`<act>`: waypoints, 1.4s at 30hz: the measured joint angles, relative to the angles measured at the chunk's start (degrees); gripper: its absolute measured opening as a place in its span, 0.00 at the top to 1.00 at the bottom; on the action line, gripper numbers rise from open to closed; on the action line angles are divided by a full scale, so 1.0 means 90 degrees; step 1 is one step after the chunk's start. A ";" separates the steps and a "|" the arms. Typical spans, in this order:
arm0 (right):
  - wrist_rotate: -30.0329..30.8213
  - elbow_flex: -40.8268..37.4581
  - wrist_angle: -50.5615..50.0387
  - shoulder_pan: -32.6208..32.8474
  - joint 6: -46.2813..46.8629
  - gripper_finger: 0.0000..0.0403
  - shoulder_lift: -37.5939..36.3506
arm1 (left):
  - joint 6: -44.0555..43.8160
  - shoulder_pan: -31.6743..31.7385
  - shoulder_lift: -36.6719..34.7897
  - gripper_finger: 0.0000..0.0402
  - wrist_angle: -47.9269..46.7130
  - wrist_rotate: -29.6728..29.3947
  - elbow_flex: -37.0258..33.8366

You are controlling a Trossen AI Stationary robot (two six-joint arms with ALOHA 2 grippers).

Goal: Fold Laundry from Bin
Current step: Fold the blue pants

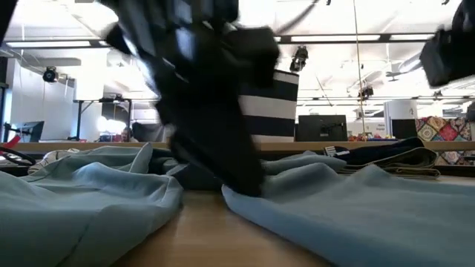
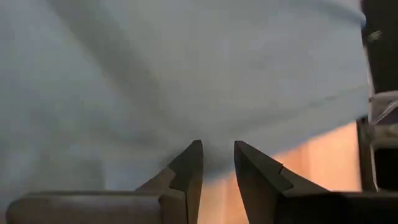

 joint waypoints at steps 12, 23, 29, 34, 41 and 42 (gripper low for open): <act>-0.1921 0.0022 -0.1018 -0.0242 -0.1528 0.79 0.0721 | -0.1079 -0.0608 -0.2071 0.82 -0.2157 -0.0886 -0.1314; -0.0189 0.0012 -0.0853 -0.0532 -0.1196 0.78 -0.1368 | -0.5160 -0.1991 -0.3986 0.77 -0.2325 -0.0944 -0.2454; 0.0584 0.0029 0.0242 -0.1207 -0.1987 0.76 -0.1696 | -0.5578 -0.3467 -0.3683 0.66 -0.2496 -0.0858 -0.2106; 0.0483 0.0029 0.0243 -0.1699 -0.2502 0.76 -0.1570 | -0.3846 -0.4469 -0.3014 0.58 -0.3577 -0.1150 -0.1132; 0.0308 0.0029 0.0247 -0.1893 -0.2569 0.76 -0.1484 | -0.0931 -0.4975 -0.1486 0.54 -0.5368 -0.1357 0.0327; 0.0301 0.0029 0.0243 -0.1890 -0.2495 0.76 -0.1484 | -0.0739 -0.4966 -0.1248 0.54 -0.5583 -0.1364 0.0493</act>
